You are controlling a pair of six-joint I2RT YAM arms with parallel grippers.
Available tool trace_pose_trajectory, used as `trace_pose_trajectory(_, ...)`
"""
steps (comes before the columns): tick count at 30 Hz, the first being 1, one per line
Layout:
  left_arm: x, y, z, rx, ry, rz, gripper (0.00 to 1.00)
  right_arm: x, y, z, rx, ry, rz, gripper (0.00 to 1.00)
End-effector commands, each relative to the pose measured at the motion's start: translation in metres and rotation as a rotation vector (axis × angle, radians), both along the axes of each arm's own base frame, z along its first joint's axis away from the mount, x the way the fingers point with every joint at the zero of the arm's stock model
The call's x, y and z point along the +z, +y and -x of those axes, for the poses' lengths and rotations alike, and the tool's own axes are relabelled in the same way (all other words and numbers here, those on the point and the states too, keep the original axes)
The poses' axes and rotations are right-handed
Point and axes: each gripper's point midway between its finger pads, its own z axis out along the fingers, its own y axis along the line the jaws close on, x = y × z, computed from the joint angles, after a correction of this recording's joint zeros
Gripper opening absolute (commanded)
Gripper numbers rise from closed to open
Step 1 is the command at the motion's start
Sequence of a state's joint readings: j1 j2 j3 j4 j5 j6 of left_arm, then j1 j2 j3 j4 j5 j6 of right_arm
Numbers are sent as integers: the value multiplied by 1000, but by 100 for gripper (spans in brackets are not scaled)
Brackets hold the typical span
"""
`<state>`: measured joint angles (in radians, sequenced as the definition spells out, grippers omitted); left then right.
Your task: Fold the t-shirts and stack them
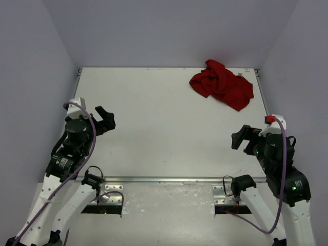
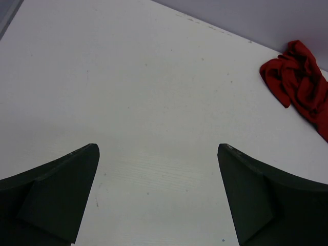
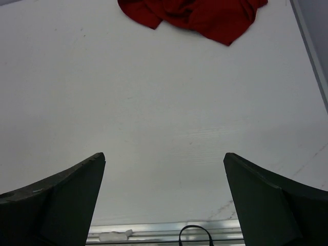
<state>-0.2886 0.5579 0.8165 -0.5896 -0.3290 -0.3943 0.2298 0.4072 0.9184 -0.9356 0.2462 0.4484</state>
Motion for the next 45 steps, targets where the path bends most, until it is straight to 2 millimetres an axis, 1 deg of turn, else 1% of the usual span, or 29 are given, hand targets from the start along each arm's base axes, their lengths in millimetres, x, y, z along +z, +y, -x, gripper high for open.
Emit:
trace_pose_trajectory(1,9,-1,-2,3,-37,10,100,27,1,-5,3,-125,-24,99)
trace_pose_trajectory(5,11,-2,-1,-6,-42,11,100,41,9,-3,57,-206,-46,99)
trace_pose_trajectory(9,12,-12,-1,-71,-54,16,100,48,32,-7,170,-275,-102,99)
trace_pose_trajectory(12,11,-15,-2,-86,-54,15,100,33,49,-27,191,-198,-177,99)
trace_pose_trajectory(13,11,-17,-3,-99,-55,15,100,36,56,-41,205,-210,-203,99)
trace_pose_trajectory(14,10,-18,-3,-104,-52,14,100,8,70,-62,223,-97,-233,99)
trace_pose_trajectory(16,8,-23,-5,-131,-46,13,100,-2,83,-92,263,-40,-217,99)
trace_pose_trajectory(17,5,-26,-6,-150,-40,11,100,-15,80,-122,246,39,-126,99)
trace_pose_trajectory(18,3,-35,-6,-195,-33,19,100,-20,73,-141,202,63,-78,99)
trace_pose_trajectory(19,-1,-38,-8,-213,-16,11,100,-24,61,-162,131,71,-19,99)
trace_pose_trajectory(20,-3,-39,-9,-218,-8,9,100,-41,48,-198,85,120,84,99)
trace_pose_trajectory(21,-5,-39,-10,-218,1,7,100,-46,33,-220,25,140,136,98)
trace_pose_trajectory(22,-7,-40,-12,-218,10,5,100,-57,28,-240,27,181,160,82)
trace_pose_trajectory(23,-9,-40,-12,-219,16,4,100,-31,26,-274,49,144,192,73)
trace_pose_trajectory(24,-10,-41,-12,-219,19,4,100,-85,17,-295,59,304,224,56)
trace_pose_trajectory(25,-9,-41,-12,-221,19,2,100,-94,13,-311,60,336,257,49)
trace_pose_trajectory(26,-10,-41,-12,-219,20,2,100,-71,9,-341,69,288,311,44)
trace_pose_trajectory(27,-11,-41,-13,-219,23,2,100,-110,7,-356,82,369,350,44)
trace_pose_trajectory(28,-12,-42,-13,-221,27,1,100,-103,6,-372,106,356,386,44)
trace_pose_trajectory(29,-14,-43,-14,-227,36,0,100,-133,5,-376,118,416,404,45)
trace_pose_trajectory(30,-15,-44,-15,-230,41,0,100,-134,1,-382,104,418,427,45)
trace_pose_trajectory(33,-18,-45,-16,-235,53,-3,100,-164,-6,-385,102,458,406,51)
trace_pose_trajectory(35,-19,-47,-17,-245,57,-1,100,-177,-15,-387,67,481,400,51)
trace_pose_trajectory(36,-19,-48,-17,-249,55,-1,100,-191,-21,-388,51,503,408,50)
trace_pose_trajectory(37,-19,-49,-17,-260,54,0,100,-195,-25,-390,33,501,422,49)
trace_pose_trajectory(40,-20,-52,-17,-275,59,1,100,-191,-25,-394,29,454,427,49)
trace_pose_trajectory(41,-21,-53,-17,-278,61,1,100,-192,-23,-389,40,456,409,50)
trace_pose_trajectory(42,-21,-53,-17,-279,61,4,100,-179,-21,-389,40,428,384,50)
trace_pose_trajectory(45,-21,-54,-17,-283,63,1,100,-162,-24,-395,20,382,325,52)
